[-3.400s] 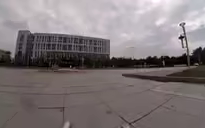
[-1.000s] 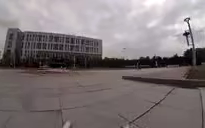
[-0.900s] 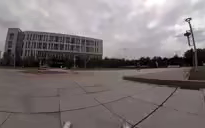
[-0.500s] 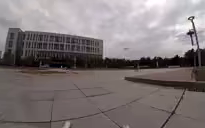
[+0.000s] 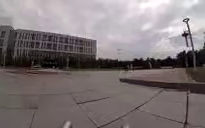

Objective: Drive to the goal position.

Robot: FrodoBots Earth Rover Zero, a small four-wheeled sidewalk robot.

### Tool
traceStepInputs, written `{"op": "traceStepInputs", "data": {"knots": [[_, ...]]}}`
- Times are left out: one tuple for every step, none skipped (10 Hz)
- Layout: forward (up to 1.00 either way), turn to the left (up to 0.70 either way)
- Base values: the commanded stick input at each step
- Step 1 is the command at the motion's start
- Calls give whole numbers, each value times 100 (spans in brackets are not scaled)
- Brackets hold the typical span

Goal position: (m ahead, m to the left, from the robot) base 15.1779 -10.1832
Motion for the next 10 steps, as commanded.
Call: {"op": "traceStepInputs", "data": {"knots": [[70, 0], [70, 0], [70, 0], [70, 0], [70, 0], [70, 0], [70, 0], [70, 0], [70, 0], [70, 0]]}}
